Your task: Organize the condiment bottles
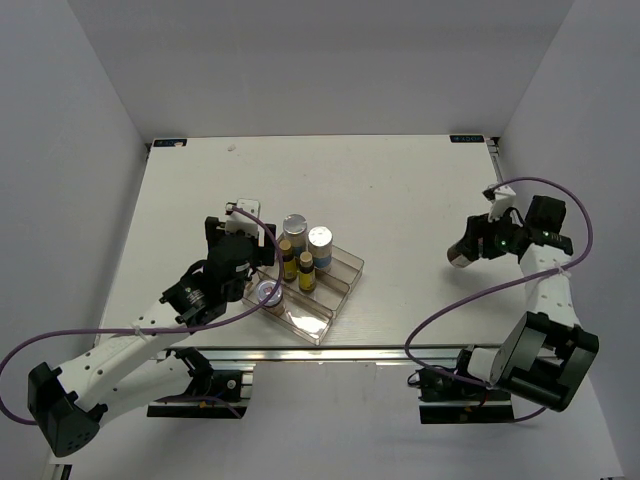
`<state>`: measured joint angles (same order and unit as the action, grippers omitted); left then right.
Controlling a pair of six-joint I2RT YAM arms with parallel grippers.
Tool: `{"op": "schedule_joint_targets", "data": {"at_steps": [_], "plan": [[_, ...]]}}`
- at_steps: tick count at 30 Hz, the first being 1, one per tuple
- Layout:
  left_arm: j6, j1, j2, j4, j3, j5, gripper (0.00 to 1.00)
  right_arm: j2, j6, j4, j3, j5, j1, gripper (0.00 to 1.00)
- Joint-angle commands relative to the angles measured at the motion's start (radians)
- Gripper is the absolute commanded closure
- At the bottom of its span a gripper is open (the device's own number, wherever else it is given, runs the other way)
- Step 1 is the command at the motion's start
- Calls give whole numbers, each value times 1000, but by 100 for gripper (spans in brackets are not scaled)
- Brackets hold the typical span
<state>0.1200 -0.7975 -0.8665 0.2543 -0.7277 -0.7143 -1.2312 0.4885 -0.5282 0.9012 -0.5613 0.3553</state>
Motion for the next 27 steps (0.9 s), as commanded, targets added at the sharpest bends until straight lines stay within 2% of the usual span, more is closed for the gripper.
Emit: {"op": "schedule_joint_targets", "data": {"at_steps": [1,3,4,6,7,9,10,16,22,27], "plan": [[-3,4,23,-3,5,1,2,38,299,-162,93,-328,-45,100],[-3,4,26,-3,5,-4,2,39,384,-276,137,-374,-100,100],[-3,4,30,-1,4,-5,2,42,474,-314,148,-377,-181,100],[-3,6,37,-1,5,-13,2,65,507,-337,151,-335,-292,100],[-3,4,43,-1,7,-14,2,79,499,-323,143,-315,-422,100],[-5,4,49,-3,8,-22,2,124,457,-232,110,-252,-536,100],[-5,4,52,-4,10,-25,2,133,405,-205,105,-232,-637,100],[-17,4,61,-4,11,-48,2,69,289,-129,163,-120,-961,100],[-25,4,86,-9,16,-66,2,-17,177,-36,205,-20,-1186,100],[-28,6,116,-20,27,-111,2,-129,127,-35,309,-38,-1262,100]]}}
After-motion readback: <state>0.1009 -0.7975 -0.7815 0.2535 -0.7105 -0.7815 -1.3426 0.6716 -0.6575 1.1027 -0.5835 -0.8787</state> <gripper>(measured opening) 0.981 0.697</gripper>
